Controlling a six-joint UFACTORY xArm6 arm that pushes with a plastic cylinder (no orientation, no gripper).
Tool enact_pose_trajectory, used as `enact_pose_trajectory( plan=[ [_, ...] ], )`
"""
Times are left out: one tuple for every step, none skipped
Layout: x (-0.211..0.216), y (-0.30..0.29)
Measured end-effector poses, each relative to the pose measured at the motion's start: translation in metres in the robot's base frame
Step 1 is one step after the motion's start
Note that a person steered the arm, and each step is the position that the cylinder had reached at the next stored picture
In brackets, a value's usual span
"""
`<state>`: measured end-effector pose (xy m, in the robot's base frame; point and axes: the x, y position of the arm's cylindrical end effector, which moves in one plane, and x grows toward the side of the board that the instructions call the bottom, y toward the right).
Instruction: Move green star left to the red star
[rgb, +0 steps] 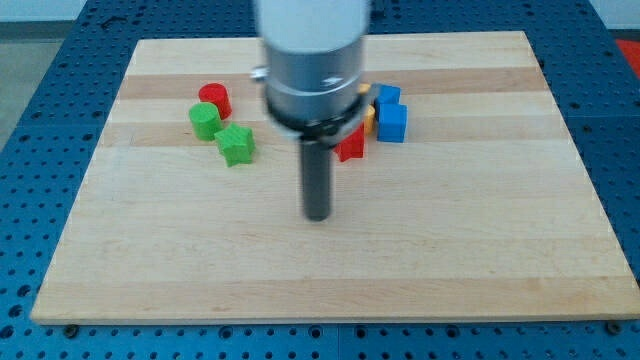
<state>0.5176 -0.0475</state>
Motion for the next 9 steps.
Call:
enact_pose_trajectory(
  plan=[
    [0.002, -0.079],
    [-0.017, -0.144],
    [-0.051, -0.145],
    [-0.092, -0.116],
    [-0.125, -0.075],
    [-0.12, -0.069],
    [-0.085, -0.091],
    [-0.058, -0.108],
    [-0.074, -0.1]
  ],
)
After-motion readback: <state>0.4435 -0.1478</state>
